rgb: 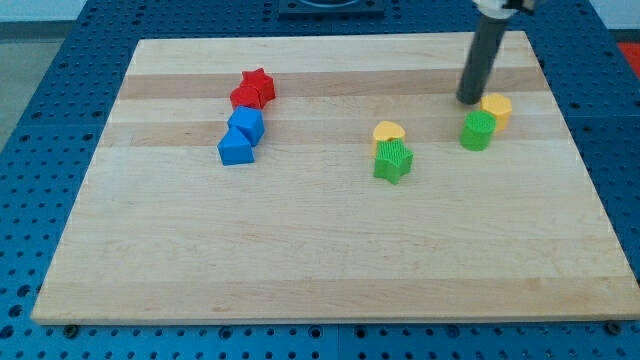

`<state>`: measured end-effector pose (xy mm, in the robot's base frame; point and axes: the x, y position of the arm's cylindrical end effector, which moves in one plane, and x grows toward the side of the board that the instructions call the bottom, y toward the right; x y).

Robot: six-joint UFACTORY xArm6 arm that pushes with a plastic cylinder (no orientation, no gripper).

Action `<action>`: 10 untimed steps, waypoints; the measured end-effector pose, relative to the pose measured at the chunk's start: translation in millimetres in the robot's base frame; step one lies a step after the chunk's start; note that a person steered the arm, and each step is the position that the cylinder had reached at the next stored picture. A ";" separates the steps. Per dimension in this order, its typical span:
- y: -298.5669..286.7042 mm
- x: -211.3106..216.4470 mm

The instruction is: Move your arm to the center of the board

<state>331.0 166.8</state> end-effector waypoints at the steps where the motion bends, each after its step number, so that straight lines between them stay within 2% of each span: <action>1: -25.5 -1.7; 4: -65.1 -4.5; 6: -126.6 -28.5; 9: -150.3 62.2; 10: -144.8 71.6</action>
<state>402.6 22.0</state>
